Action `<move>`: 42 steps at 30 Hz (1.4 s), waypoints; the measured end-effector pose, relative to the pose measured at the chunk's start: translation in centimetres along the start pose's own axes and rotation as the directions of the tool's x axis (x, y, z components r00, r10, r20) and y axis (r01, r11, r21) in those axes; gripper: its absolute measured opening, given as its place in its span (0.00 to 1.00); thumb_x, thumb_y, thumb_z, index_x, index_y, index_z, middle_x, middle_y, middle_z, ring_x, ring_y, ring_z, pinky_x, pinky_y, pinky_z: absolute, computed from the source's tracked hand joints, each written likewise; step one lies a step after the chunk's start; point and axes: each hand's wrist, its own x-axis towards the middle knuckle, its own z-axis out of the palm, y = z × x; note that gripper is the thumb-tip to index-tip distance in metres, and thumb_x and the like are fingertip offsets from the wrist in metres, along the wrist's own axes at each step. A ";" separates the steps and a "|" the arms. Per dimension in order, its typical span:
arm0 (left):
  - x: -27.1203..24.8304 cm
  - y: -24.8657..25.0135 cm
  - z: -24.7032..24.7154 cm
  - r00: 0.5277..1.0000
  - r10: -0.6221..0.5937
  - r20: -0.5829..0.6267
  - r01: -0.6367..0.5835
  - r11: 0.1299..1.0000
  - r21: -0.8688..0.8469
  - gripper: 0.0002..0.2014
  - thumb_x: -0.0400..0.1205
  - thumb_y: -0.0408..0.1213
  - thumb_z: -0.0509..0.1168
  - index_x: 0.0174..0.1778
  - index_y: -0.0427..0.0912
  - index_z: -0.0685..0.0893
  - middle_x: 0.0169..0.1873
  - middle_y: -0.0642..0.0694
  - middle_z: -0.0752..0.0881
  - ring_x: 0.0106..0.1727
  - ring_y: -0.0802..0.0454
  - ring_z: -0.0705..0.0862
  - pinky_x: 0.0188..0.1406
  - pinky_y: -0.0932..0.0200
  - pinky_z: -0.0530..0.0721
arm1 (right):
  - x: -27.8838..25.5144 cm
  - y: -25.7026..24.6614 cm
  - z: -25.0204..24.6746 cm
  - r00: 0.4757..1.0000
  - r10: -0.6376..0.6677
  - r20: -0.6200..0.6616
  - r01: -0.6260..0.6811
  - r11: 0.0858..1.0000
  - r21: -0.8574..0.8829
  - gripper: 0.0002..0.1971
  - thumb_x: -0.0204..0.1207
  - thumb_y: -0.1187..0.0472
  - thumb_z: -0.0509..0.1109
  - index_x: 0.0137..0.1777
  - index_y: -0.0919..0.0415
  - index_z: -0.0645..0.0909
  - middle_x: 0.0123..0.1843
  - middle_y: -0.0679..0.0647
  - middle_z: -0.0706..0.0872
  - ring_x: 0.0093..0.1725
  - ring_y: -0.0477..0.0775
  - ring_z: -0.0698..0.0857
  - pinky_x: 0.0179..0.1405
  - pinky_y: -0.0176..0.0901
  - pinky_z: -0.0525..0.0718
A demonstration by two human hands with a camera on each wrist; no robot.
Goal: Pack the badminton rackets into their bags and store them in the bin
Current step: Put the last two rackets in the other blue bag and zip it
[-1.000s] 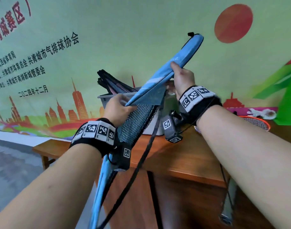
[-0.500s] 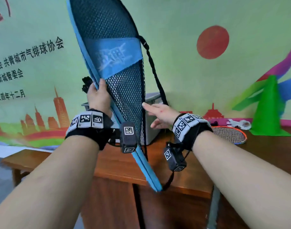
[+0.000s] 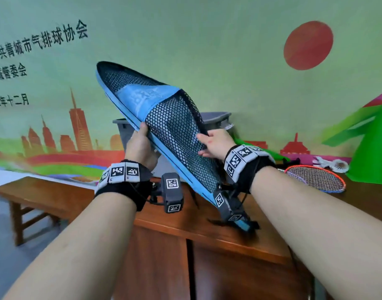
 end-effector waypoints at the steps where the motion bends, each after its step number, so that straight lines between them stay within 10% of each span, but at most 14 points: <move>1: 0.5 -0.3 -0.5 0.999 -0.005 -0.046 0.010 0.992 0.123 0.11 0.85 0.45 0.58 0.57 0.45 0.80 0.53 0.44 0.88 0.53 0.47 0.86 0.52 0.48 0.84 | 0.7 0.0 -0.2 0.994 -0.074 -0.079 0.063 0.989 -0.132 0.15 0.80 0.52 0.66 0.44 0.65 0.83 0.45 0.64 0.87 0.36 0.60 0.85 0.35 0.49 0.83; 6: 2.5 -2.6 -2.4 0.958 -0.201 -0.203 0.285 0.638 0.715 0.14 0.83 0.48 0.61 0.35 0.45 0.71 0.34 0.47 0.74 0.33 0.50 0.75 0.49 0.51 0.80 | 2.0 -0.8 -0.9 0.892 -0.381 -0.245 0.279 0.888 -0.365 0.14 0.79 0.54 0.68 0.56 0.62 0.87 0.53 0.60 0.84 0.48 0.53 0.80 0.47 0.38 0.74; 11: 0.7 -4.5 -4.5 0.734 -0.658 -0.164 0.355 0.166 0.920 0.17 0.84 0.53 0.58 0.44 0.40 0.80 0.38 0.47 0.88 0.44 0.49 0.84 0.43 0.61 0.72 | 0.6 4.4 -1.2 0.930 -0.334 -0.153 0.181 0.780 -0.599 0.18 0.78 0.57 0.68 0.67 0.59 0.81 0.59 0.54 0.70 0.57 0.53 0.78 0.62 0.33 0.69; 14: -0.4 -5.8 -4.6 0.819 -0.574 0.002 0.252 0.362 0.898 0.16 0.83 0.49 0.61 0.33 0.44 0.78 0.25 0.50 0.84 0.31 0.57 0.84 0.33 0.65 0.74 | -1.0 8.2 -1.9 1.000 -0.030 0.000 0.018 0.593 -0.805 0.20 0.76 0.59 0.66 0.68 0.57 0.80 0.65 0.58 0.72 0.60 0.60 0.81 0.62 0.43 0.77; 18: -1.9 -7.9 -3.0 0.955 -0.290 0.066 0.101 0.524 0.846 0.17 0.82 0.46 0.65 0.32 0.39 0.75 0.17 0.46 0.80 0.15 0.58 0.81 0.14 0.71 0.74 | -3.2 10.6 -2.1 0.964 0.234 0.128 0.011 0.442 -0.897 0.19 0.76 0.57 0.66 0.66 0.58 0.82 0.64 0.63 0.82 0.61 0.62 0.82 0.54 0.40 0.78; 24: -2.8 -10.1 -1.1 0.845 -0.525 -0.102 0.266 0.247 0.932 0.20 0.85 0.49 0.59 0.60 0.34 0.72 0.31 0.40 0.88 0.18 0.52 0.85 0.19 0.71 0.77 | -4.3 11.8 -2.3 0.921 0.332 0.203 0.032 0.456 -0.890 0.21 0.82 0.52 0.60 0.68 0.64 0.78 0.69 0.60 0.80 0.68 0.60 0.78 0.63 0.43 0.74; 28: -2.4 -11.2 -0.9 0.852 -0.506 -0.133 0.279 0.223 0.934 0.20 0.83 0.44 0.62 0.65 0.32 0.74 0.41 0.38 0.88 0.31 0.47 0.88 0.32 0.62 0.83 | -4.0 13.0 -2.6 0.891 0.390 0.234 0.016 0.487 -0.873 0.21 0.83 0.55 0.61 0.73 0.62 0.75 0.74 0.58 0.76 0.69 0.58 0.77 0.72 0.46 0.71; 33: -1.7 -13.1 -1.7 0.899 -0.436 -0.043 0.014 -0.070 0.997 0.26 0.80 0.49 0.66 0.68 0.35 0.77 0.64 0.39 0.81 0.59 0.43 0.81 0.52 0.59 0.74 | -3.7 14.3 -3.0 0.879 0.398 0.261 -0.047 0.619 -0.784 0.18 0.81 0.65 0.61 0.71 0.62 0.77 0.64 0.60 0.83 0.53 0.57 0.84 0.46 0.40 0.79; 35: -1.6 -14.2 -0.9 0.863 -0.505 0.009 -0.053 -0.073 0.996 0.22 0.80 0.50 0.66 0.64 0.38 0.82 0.62 0.40 0.84 0.54 0.46 0.81 0.52 0.61 0.74 | -3.3 14.8 -4.2 0.905 0.377 0.198 -0.153 0.721 -0.676 0.17 0.79 0.66 0.63 0.67 0.60 0.81 0.50 0.56 0.86 0.38 0.52 0.84 0.33 0.37 0.79; 39: -2.3 -16.7 3.0 0.860 -0.486 0.152 -0.161 0.023 0.987 0.20 0.80 0.48 0.67 0.62 0.39 0.84 0.61 0.44 0.84 0.63 0.46 0.82 0.62 0.60 0.76 | -3.6 15.2 -9.1 0.945 0.313 -0.092 -0.292 0.685 -0.667 0.14 0.77 0.62 0.64 0.60 0.64 0.84 0.49 0.58 0.85 0.46 0.54 0.82 0.55 0.47 0.85; 42: -4.2 -18.7 6.5 0.801 -0.547 0.244 -0.157 0.201 0.967 0.11 0.81 0.45 0.66 0.50 0.40 0.85 0.46 0.43 0.86 0.41 0.50 0.84 0.35 0.63 0.77 | -5.5 15.7 -13.3 0.906 0.343 -0.248 -0.406 0.544 -0.734 0.14 0.79 0.60 0.63 0.56 0.69 0.85 0.52 0.62 0.87 0.47 0.58 0.83 0.48 0.41 0.81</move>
